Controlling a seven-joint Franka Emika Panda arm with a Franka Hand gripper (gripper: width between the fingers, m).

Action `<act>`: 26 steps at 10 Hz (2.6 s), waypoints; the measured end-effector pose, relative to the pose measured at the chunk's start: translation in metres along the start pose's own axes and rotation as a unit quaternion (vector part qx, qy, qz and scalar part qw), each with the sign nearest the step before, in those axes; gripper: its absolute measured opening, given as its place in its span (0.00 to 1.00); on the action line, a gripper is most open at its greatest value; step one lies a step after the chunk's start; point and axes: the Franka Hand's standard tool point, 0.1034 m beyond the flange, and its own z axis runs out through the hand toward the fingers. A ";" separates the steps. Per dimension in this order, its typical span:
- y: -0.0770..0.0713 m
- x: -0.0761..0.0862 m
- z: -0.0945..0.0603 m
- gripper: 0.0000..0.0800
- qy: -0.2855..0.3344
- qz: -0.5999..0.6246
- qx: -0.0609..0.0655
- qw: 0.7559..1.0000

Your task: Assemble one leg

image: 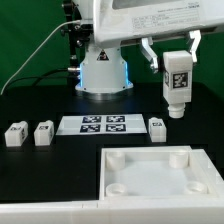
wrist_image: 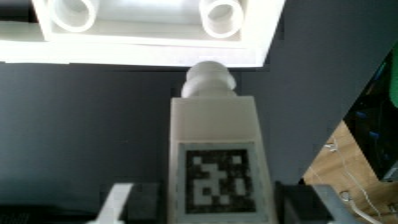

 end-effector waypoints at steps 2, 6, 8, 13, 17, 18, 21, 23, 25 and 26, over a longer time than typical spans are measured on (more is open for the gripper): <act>-0.018 -0.005 0.025 0.36 0.004 0.006 0.008 1.000; -0.018 -0.003 0.058 0.36 0.002 0.008 0.012 1.000; -0.016 -0.001 0.071 0.36 -0.002 0.010 0.011 1.000; -0.020 -0.012 0.089 0.36 0.005 0.000 0.012 1.000; -0.016 -0.027 0.094 0.36 0.000 -0.006 0.007 1.000; -0.008 -0.029 0.096 0.36 -0.002 -0.011 0.003 1.000; -0.012 -0.028 0.099 0.36 0.009 -0.014 0.005 1.000; -0.012 -0.026 0.100 0.36 0.009 -0.016 0.005 1.000; -0.012 -0.029 0.103 0.36 0.008 -0.019 0.005 1.000; -0.010 -0.032 0.107 0.36 0.004 -0.020 0.004 1.000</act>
Offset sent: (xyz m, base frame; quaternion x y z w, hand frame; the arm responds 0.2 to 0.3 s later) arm 0.0321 0.0002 -0.0202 -0.0091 0.0360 -0.0053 0.9993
